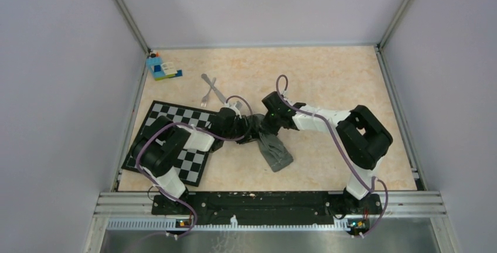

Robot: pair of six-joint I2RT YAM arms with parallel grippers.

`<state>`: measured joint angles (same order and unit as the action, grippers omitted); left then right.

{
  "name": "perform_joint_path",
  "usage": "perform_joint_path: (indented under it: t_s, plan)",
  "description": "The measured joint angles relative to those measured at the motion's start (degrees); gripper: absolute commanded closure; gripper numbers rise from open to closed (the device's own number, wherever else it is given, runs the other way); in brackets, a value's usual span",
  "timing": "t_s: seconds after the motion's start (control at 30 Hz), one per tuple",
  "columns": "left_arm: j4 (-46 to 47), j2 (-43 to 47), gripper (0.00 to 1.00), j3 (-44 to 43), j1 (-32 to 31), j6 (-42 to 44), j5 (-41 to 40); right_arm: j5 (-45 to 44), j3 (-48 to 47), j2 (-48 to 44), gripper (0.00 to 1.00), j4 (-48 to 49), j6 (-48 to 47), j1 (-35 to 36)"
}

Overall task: Fold the napkin into a case and place the utensils inside
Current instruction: Fold the 2/3-rectangle-folded napkin at the center of the board.

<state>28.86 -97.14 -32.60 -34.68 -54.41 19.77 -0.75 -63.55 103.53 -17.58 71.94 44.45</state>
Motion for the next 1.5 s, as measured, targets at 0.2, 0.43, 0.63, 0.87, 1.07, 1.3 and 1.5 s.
perform_joint_path:
  t_s: [0.2, 0.43, 0.63, 0.87, 1.07, 1.3, 1.5]
  plan:
    - [-0.7, 2.6, 0.62, 1.8, 0.0, 0.6, -0.9, 1.3, 7.5, -2.5, 1.00, 10.1, 8.6, -0.3]
    - [-3.1, 11.3, 0.30, 7.0, 0.0, 2.2, -2.0, 2.8, 13.9, -3.0, 1.00, 20.4, 17.3, -0.3]
    - [-5.7, 14.5, 0.26, 8.2, -0.2, 3.3, -2.5, 2.8, 14.1, -3.1, 1.00, 23.0, 19.6, -0.3]
    - [-5.6, 11.3, 0.15, 4.4, -1.9, 2.0, -3.2, 2.8, 14.1, -3.1, 1.00, 23.6, 20.3, -0.3]
    - [-9.4, 7.3, 0.40, -0.2, -4.3, 0.9, -6.4, 1.3, 14.1, -3.2, 1.00, 23.5, 20.7, -0.5]
    - [-12.3, 5.4, 0.66, -2.3, -4.8, -1.0, -10.1, 0.9, 14.1, -4.0, 0.99, 23.5, 20.5, 0.0]
    - [-13.1, 5.0, 0.79, -2.4, -4.8, -1.1, -11.2, 2.2, 14.7, -6.3, 0.49, 22.8, 12.2, -0.1]
